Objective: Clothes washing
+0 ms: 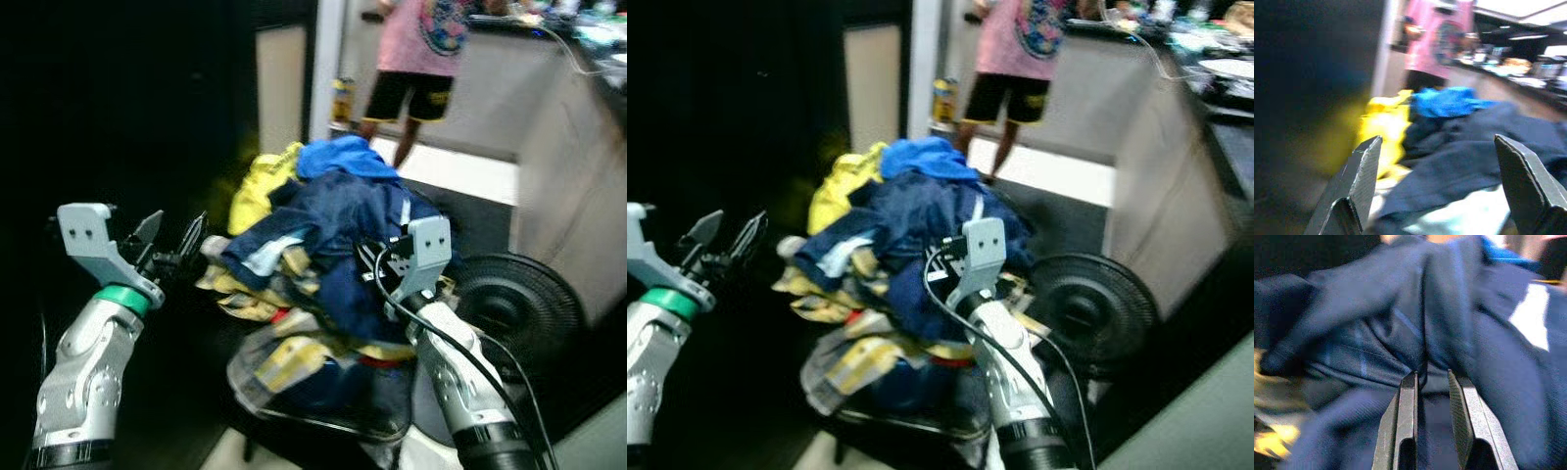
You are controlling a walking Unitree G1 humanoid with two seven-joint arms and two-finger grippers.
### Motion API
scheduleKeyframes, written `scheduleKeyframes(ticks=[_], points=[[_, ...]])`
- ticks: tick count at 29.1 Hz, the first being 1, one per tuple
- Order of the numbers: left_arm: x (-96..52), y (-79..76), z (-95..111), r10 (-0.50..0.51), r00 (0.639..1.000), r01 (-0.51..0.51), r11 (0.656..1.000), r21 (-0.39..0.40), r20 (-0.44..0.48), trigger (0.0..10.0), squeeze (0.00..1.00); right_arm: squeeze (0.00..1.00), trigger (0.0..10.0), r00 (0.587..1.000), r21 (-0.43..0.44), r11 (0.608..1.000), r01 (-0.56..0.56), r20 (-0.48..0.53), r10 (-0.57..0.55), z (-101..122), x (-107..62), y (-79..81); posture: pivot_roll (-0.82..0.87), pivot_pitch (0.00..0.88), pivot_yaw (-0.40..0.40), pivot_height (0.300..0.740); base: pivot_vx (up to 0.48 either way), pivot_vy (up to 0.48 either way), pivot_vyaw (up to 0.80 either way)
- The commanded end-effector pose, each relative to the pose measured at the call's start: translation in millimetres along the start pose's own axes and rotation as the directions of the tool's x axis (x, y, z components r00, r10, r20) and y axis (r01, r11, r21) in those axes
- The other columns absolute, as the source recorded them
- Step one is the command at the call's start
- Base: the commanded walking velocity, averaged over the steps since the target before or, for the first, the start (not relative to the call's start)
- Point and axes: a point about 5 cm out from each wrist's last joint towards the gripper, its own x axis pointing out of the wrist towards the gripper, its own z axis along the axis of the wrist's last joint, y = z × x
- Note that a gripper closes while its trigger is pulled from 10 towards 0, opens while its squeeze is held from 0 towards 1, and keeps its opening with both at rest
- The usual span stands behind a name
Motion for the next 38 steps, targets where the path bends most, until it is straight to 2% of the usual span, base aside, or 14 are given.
scheduleKeyframes(ticks=[1, 6, 9, 10, 15, 19, 20, 22, 23, 25, 27, 29, 35, 38], points=[[-2.6, 6.2, 7.8, -0.007, 1.000, 0.007, 1.000, 0.004, 0.011, 10.0, 0.00, 0.00, 10.0, 0.998, 0.005, 0.999, 0.041, -0.048, -0.041, -10.1, -10.3, -11.6, 0.02, 0.000, 0.004, 0.740, 0.000, 0.000, -0.80], [-0.4, 5.5, 9.1, 0.002, 1.000, -0.002, 1.000, 0.011, 0.020, 10.0, 0.00, 0.00, 10.0, 0.998, -0.001, 1.000, 0.023, -0.056, -0.023, -10.7, -11.8, -10.2, 0.03, 0.000, -0.006, 0.740, 0.000, 0.000, -0.80], [3.7, -1.9, 3.3, 0.017, 1.000, -0.017, 1.000, 0.013, 0.011, 10.0, 0.00, 0.00, 10.0, 0.998, -0.004, 1.000, 0.020, -0.054, -0.020, -10.4, -10.7, -8.8, 0.03, 0.000, -0.008, 0.740, 0.000, 0.000, -0.27], [8.2, -9.7, -1.5, 0.044, 0.999, -0.044, 0.999, -0.002, 0.003, 10.0, 0.00, 0.00, 10.0, 0.998, -0.009, 1.000, 0.022, -0.052, -0.023, -9.4, -9.5, -9.0, 0.02, 0.000, -0.010, 0.740, 0.000, 0.000, 0.00], [14.5, -22.9, -0.8, 0.048, 0.999, -0.048, 0.999, -0.012, 0.012, 10.0, 0.00, 0.00, 10.0, 0.999, -0.001, 1.000, 0.026, -0.038, -0.026, -5.3, -7.0, -10.5, 0.02, 0.003, -0.008, 0.740, 0.000, 0.000, 0.00], [19.2, -33.5, 5.7, 0.081, 0.996, -0.081, 0.997, 0.001, 0.048, 10.0, 0.00, 0.00, 10.0, 1.000, 0.053, 0.999, -0.002, -0.011, 0.002, 3.9, -3.5, -8.3, 0.01, 0.011, -0.014, 0.740, 0.000, 0.000, 0.00], [19.2, -33.5, 5.7, 0.081, 0.996, -0.081, 0.997, 0.001, 0.048, 10.0, 0.00, 0.00, 10.0, 1.000, 0.053, 0.999, -0.002, -0.011, 0.002, 3.9, -3.5, -8.3, 0.01, 0.011, -0.014, 0.740, 0.000, 0.000, 0.00], [18.8, -27.2, -15.4, 0.154, 0.984, -0.133, 0.970, 0.205, -0.091, 10.0, 0.00, 0.00, 10.0, 0.998, 0.049, 0.997, -0.060, -0.008, 0.060, 4.6, -0.8, -0.1, 0.01, 0.012, -0.023, 0.740, 0.000, 0.000, 0.00], [17.4, -24.1, -23.1, 0.183, 0.975, -0.151, 0.961, 0.232, -0.124, 10.0, 0.00, 0.00, 10.0, 0.995, 0.044, 0.994, -0.096, 0.000, 0.097, 6.0, 2.5, 6.4, 0.01, 0.015, -0.031, 0.740, 0.000, 0.000, 0.00], [16.6, -22.7, -27.6, 0.202, 0.969, -0.165, 0.957, 0.240, -0.139, 10.0, 0.00, 0.00, 10.0, 0.993, 0.040, 0.992, -0.121, 0.006, 0.120, 7.1, 4.8, 10.8, 0.01, 0.015, -0.031, 0.740, 0.000, 0.000, 0.00], [18.5, -25.8, -24.1, 0.206, 0.972, -0.181, 0.964, 0.192, -0.117, 10.0, 0.00, 0.00, 10.0, 0.987, 0.033, 0.987, -0.160, 0.032, 0.159, 12.5, 11.4, 19.0, 0.02, 0.019, -0.038, 0.740, 0.000, 0.000, 0.00], [19.4, -28.1, -20.1, 0.204, 0.974, -0.184, 0.965, 0.187, -0.094, 10.0, 0.00, 0.00, 10.0, 0.980, 0.038, 0.980, -0.196, 0.042, 0.194, 15.9, 16.3, 25.4, 0.03, 0.022, -0.047, 0.740, 0.000, 0.000, 0.00], [13.5, -25.7, -19.4, 0.227, 0.969, -0.204, 0.958, 0.202, -0.095, 10.0, 0.00, 0.00, 10.0, 0.973, 0.046, 0.973, -0.228, 0.053, 0.225, 18.2, 24.6, 34.3, 0.05, 0.032, -0.065, 0.740, 0.000, 0.000, 0.00], [5.8, -19.1, -13.5, 0.271, 0.959, -0.245, 0.940, 0.236, -0.086, 10.0, 0.00, 0.00, 10.0, 0.966, 0.080, 0.963, -0.256, 0.063, 0.252, 18.8, 31.2, 42.7, 0.08, 0.035, -0.083, 0.740, 0.000, 0.000, 0.00]])
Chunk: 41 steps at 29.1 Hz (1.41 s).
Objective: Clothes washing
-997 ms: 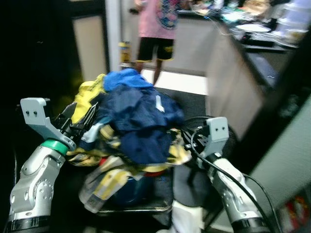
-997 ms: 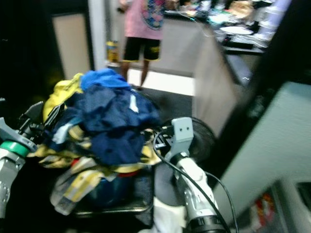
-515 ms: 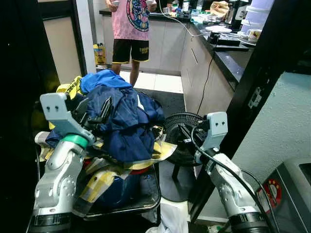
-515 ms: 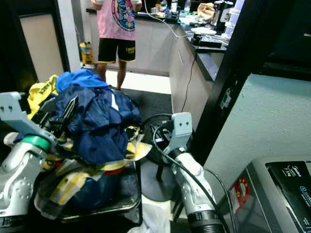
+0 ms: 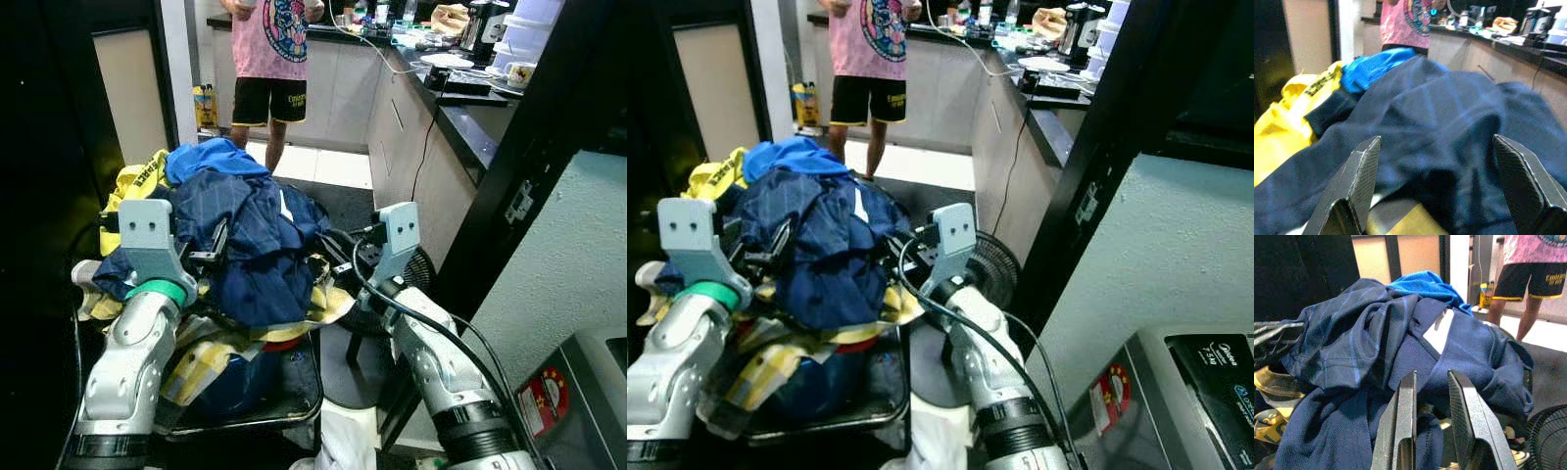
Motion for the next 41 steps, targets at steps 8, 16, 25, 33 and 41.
scheduleKeyframes(ticks=[8, 16, 25, 33, 41], points=[[-8.5, 5.2, 12.3, 0.010, 0.998, -0.008, 0.999, -0.037, 0.060, 10.0, 0.00, 0.00, 10.0, 0.996, 0.058, 0.994, -0.089, 0.022, 0.088, 10.2, 16.0, 10.9, 0.12, 0.040, -0.121, 0.740, 0.000, 0.000, 0.00], [5.3, -19.7, 8.3, -0.102, 0.993, 0.107, 0.989, -0.098, 0.056, 10.0, 0.00, 0.00, 10.0, 0.999, -0.056, 0.997, 0.051, -0.006, -0.052, 5.3, -6.4, -15.8, 0.04, 0.023, 0.028, 0.740, 0.000, 0.000, 0.00], [19.8, -26.9, 10.4, -0.193, 0.980, 0.199, 0.968, -0.156, 0.054, 10.0, 0.00, 0.00, 10.0, 0.983, -0.092, 0.979, 0.180, 0.044, -0.176, 8.3, -25.4, -28.0, 0.00, 0.015, 0.144, 0.740, 0.000, 0.000, 0.00], [13.3, -22.5, 12.9, -0.193, 0.978, 0.205, 0.963, -0.175, 0.084, 10.0, 0.00, 0.00, 10.0, 0.979, -0.017, 0.980, 0.197, 0.064, -0.196, 12.5, -28.7, -32.6, 0.01, 0.015, 0.090, 0.740, 0.000, 0.000, 0.00], [-9.7, -6.7, 3.6, -0.090, 0.995, 0.095, 0.989, -0.110, 0.048, 10.0, 0.00, 0.00, 10.0, 0.986, 0.038, 0.986, 0.160, 0.037, -0.161, 9.1, -23.3, -27.7, 0.05, 0.022, -0.027, 0.740, 0.000, 0.000, 0.00]])
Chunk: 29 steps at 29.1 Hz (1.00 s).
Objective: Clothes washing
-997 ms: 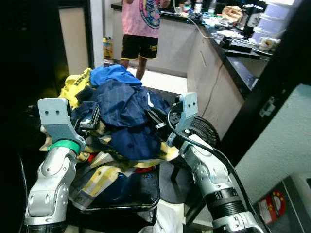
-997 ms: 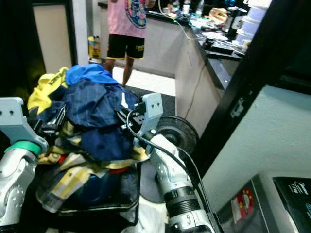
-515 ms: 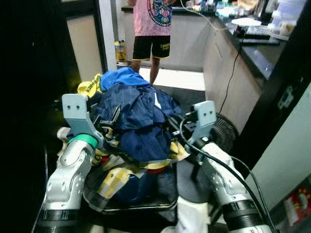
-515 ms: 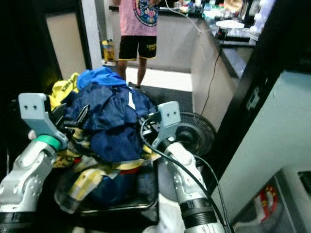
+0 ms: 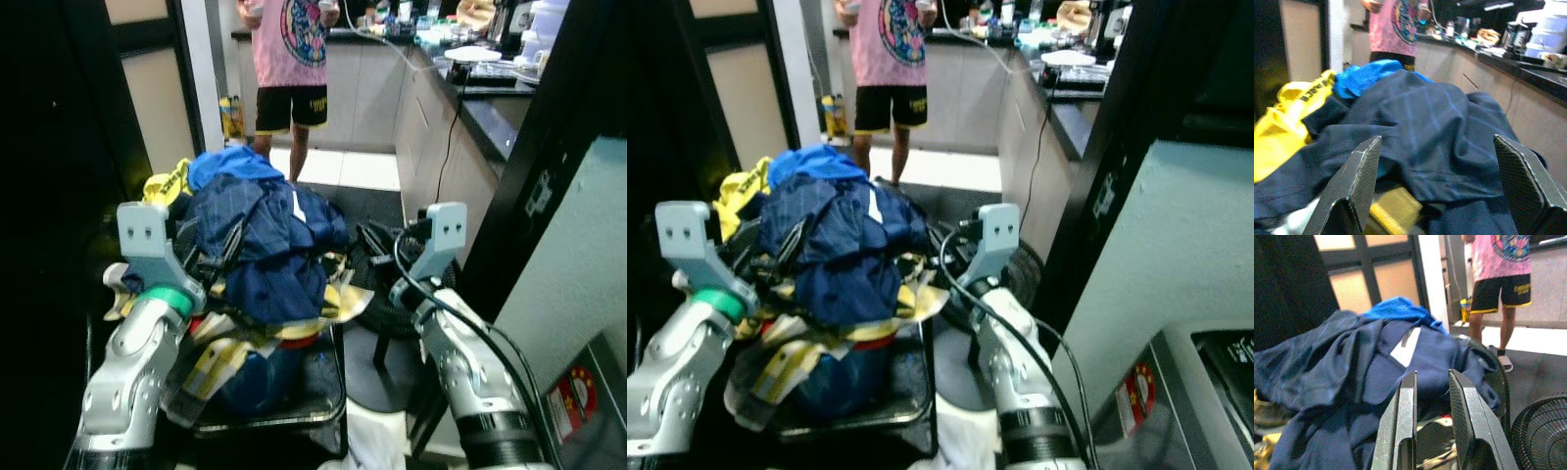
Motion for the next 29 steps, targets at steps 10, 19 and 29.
scheduleKeyframes(ticks=[10, 19, 29], points=[[-3.2, -6.5, 4.5, 0.014, 0.998, -0.010, 0.998, -0.055, 0.069, 10.0, 0.00, 0.00, 10.0, 0.999, -0.015, 0.999, -0.031, -0.015, 0.031, 3.1, 3.0, 2.0, 0.03, 0.021, -0.041, 0.740, 0.272, 0.000, 0.00], [-2.1, -11.2, 3.0, 0.003, 0.998, 0.001, 0.998, -0.060, 0.064, 10.0, 0.00, 0.00, 10.0, 1.000, -0.034, 0.999, -0.021, -0.021, 0.020, 4.8, 0.9, -0.3, 0.02, 0.023, -0.035, 0.740, 0.408, 0.000, 0.00], [2.9, -14.7, 2.6, -0.005, 0.998, 0.009, 0.998, -0.059, 0.070, 10.0, 0.00, 0.00, 10.0, 1.000, -0.048, 0.999, 0.000, -0.026, -0.002, 7.4, 3.2, -4.3, 0.02, 0.020, -0.037, 0.740, 0.138, 0.000, 0.00]])
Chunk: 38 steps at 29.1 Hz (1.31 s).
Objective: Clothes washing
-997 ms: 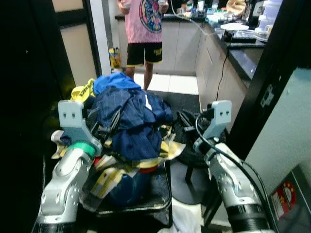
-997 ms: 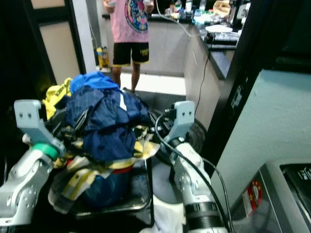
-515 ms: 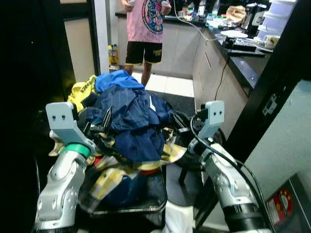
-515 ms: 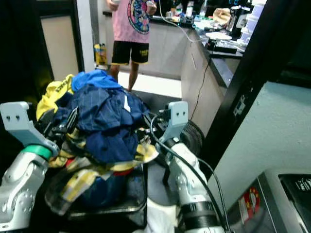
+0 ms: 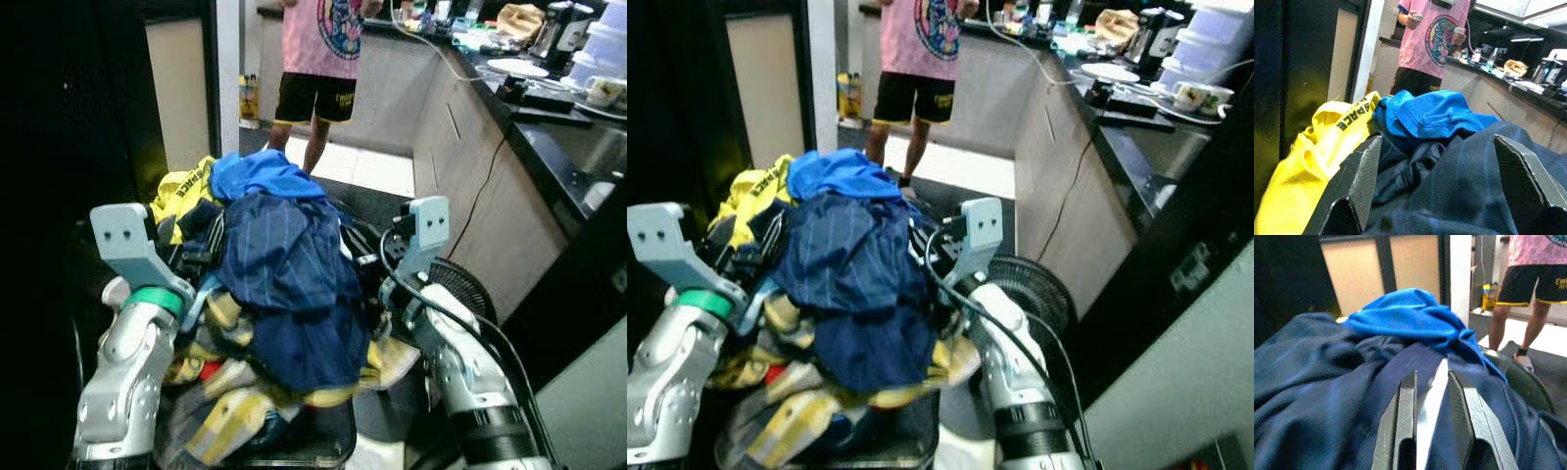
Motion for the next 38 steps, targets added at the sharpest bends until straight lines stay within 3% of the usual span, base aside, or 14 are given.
scheduleKeyframes(ticks=[1, 14, 19, 23, 24, 25, 27, 30, 34, 38], points=[[1.7, -3.1, -1.8, -0.008, 1.000, 0.008, 1.000, 0.005, 0.001, 10.0, 0.00, 0.00, 10.0, 1.000, 0.005, 1.000, 0.022, -0.005, -0.022, 2.0, 1.1, -5.4, 0.02, 0.020, -0.037, 0.740, 0.000, 0.000, 0.00], [6.8, -0.7, 5.7, -0.025, 0.999, 0.025, 1.000, -0.015, 0.042, 10.0, 0.00, 0.00, 10.0, 1.000, 0.024, 1.000, 0.005, 0.027, -0.005, 9.1, 5.9, -3.8, 0.02, 0.008, -0.040, 0.740, 0.000, 0.000, 0.00], [7.3, -1.8, 3.7, -0.076, 0.997, 0.075, 0.996, 0.043, 0.010, 10.0, 0.00, 0.00, 10.0, 0.999, -0.028, 0.999, -0.036, 0.007, 0.036, 7.8, 5.1, -1.3, 0.02, 0.006, -0.036, 0.740, 0.000, 0.000, 0.00], [5.4, -2.5, -0.4, -0.094, 0.996, 0.094, 0.994, 0.055, -0.013, 10.0, 0.00, 0.00, 10.0, 0.999, -0.014, 0.999, -0.049, 0.006, 0.049, 8.0, 6.0, -1.7, 0.02, 0.010, -0.038, 0.740, 0.000, 0.000, 0.00], [5.0, -3.7, -1.5, -0.109, 0.994, 0.110, 0.992, 0.057, -0.022, 10.0, 0.26, 0.00, 10.0, 0.999, -0.014, 0.998, -0.054, 0.004, 0.054, 8.2, 7.0, -1.7, 0.01, 0.010, -0.040, 0.740, 0.000, 0.000, 0.00], [4.4, -5.4, -3.2, -0.130, 0.991, 0.132, 0.990, 0.058, -0.037, 10.0, 1.00, 0.00, 10.0, 0.997, -0.019, 0.997, -0.079, -0.008, 0.079, 7.6, 8.8, 0.3, 0.01, 0.013, -0.042, 0.740, 0.000, 0.000, 0.00], [3.5, -7.7, -5.3, -0.157, 0.986, 0.160, 0.985, 0.056, -0.053, 10.0, 1.00, 0.00, 10.0, 0.986, -0.016, 0.986, -0.167, -0.030, 0.166, 6.2, 11.5, 8.2, 0.01, 0.015, -0.044, 0.740, 0.000, 0.000, 0.00], [2.0, -5.3, -7.5, -0.149, 0.987, 0.152, 0.987, 0.056, -0.063, 10.0, 1.00, 0.00, 10.0, 0.906, 0.034, 0.908, -0.417, -0.055, 0.419, 4.6, 8.0, 37.0, 0.01, 0.021, -0.053, 0.740, 0.000, 0.000, 0.00], [0.3, -3.2, -7.2, -0.148, 0.987, 0.151, 0.987, 0.055, -0.067, 10.0, 1.00, 0.00, 10.0, 0.863, 0.049, 0.866, -0.498, -0.063, 0.501, 2.1, 5.4, 49.7, 0.02, 0.025, -0.064, 0.740, 0.000, 0.000, 0.00], [-1.0, -1.7, -6.7, -0.148, 0.987, 0.152, 0.987, 0.057, -0.068, 10.0, 1.00, 0.00, 10.0, 0.872, 0.048, 0.875, -0.481, -0.076, 0.483, -1.8, 6.9, 49.8, 0.02, 0.026, -0.062, 0.740, 0.000, 0.000, 0.00]])
